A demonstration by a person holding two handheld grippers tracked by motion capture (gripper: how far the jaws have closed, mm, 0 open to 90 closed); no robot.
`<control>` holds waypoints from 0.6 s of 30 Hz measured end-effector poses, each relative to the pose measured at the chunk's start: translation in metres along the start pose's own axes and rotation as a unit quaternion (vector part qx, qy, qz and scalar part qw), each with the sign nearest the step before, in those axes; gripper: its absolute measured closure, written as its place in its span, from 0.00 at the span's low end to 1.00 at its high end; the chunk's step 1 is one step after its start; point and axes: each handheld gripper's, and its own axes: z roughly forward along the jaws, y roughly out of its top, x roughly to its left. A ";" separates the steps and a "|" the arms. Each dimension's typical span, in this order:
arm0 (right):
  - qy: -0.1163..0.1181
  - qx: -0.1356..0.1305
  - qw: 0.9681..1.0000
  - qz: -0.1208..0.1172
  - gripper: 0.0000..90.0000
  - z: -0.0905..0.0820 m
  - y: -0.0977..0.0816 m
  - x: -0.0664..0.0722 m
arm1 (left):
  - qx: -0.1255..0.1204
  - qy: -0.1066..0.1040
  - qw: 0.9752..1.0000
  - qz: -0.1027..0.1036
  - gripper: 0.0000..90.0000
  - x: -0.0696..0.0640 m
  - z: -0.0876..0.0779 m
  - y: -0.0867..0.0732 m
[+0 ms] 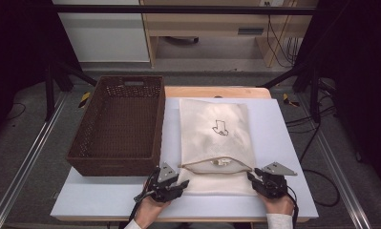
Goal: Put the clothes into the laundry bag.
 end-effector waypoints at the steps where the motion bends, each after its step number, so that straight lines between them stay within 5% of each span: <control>1: 0.001 -0.011 1.000 -0.005 0.56 -0.002 0.001 -0.001 | -0.003 -0.001 1.000 -0.001 0.58 0.002 0.000 0.003; 3: -0.003 -0.039 0.999 0.010 0.46 -0.011 0.004 -0.003 | 0.001 -0.001 1.000 -0.006 0.56 0.006 0.002 0.008; 8: -0.013 -0.076 0.997 0.020 0.45 -0.027 0.009 -0.009 | 0.011 0.003 1.000 -0.016 0.67 0.013 0.013 0.008; 13: -0.022 -0.023 0.999 0.034 0.55 -0.005 -0.002 -0.021 | 0.026 0.015 1.000 -0.003 0.84 0.011 0.019 0.004; 18: -0.012 0.010 0.999 0.034 0.73 0.006 -0.004 -0.018 | 0.028 0.018 0.999 -0.005 0.87 0.013 0.019 0.001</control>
